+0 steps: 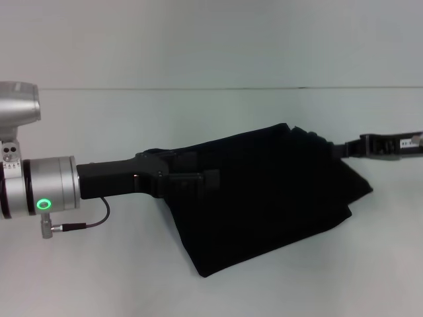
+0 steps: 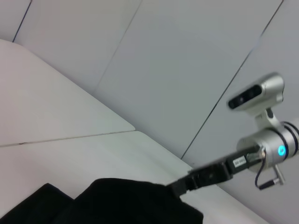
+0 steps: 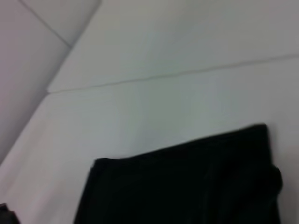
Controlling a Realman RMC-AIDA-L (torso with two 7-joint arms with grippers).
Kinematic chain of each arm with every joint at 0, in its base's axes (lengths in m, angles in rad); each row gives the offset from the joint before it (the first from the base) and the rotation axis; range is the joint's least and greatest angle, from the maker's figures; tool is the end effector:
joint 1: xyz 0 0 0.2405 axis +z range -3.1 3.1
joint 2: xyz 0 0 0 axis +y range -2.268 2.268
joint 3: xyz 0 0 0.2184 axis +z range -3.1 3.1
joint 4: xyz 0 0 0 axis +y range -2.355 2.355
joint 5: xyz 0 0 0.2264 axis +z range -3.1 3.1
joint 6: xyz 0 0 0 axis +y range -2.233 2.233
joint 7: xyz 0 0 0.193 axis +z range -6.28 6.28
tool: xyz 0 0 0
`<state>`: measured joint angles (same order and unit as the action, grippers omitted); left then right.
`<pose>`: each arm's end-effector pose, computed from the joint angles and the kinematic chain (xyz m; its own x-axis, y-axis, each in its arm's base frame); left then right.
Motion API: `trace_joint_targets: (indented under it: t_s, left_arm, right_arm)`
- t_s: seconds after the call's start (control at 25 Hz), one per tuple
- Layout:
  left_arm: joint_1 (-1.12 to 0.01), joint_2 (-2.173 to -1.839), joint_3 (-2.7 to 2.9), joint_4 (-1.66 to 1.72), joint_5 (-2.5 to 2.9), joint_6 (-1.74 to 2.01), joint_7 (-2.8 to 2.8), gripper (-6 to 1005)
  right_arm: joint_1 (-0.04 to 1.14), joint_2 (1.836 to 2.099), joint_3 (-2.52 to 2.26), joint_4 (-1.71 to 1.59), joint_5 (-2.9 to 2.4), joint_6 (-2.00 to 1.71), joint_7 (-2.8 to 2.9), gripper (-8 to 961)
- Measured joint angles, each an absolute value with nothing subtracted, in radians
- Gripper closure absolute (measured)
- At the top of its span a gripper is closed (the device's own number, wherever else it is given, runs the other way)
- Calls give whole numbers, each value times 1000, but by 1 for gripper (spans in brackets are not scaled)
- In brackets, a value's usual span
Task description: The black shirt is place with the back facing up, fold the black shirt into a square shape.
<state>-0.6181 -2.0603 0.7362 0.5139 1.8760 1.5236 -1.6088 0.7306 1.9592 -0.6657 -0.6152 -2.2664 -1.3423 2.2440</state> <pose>-0.1919 0.3575 -0.0383 0.6077 0.5389 0.5833 0.6222 -0.7796 0.0721 0.2387 0.4140 0.0073 0.3814 -0.8313 -0.4044 -0.9214 -0.3772 -0.0936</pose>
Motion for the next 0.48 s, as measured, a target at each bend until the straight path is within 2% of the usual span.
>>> trace_joint_targets:
  t_s: [0.36,0.48]
  left_arm:
    - [-625,-2062,726,514,1876,1419,-1669,143]
    - [-632,-2062,717,514,1876,1331,-1753,143]
  right_arm:
    - [694,1964,-615,-581,-2249,-1323,2178,941]
    - [670,1966,-583,-585,-2211,-1326,2136,824]
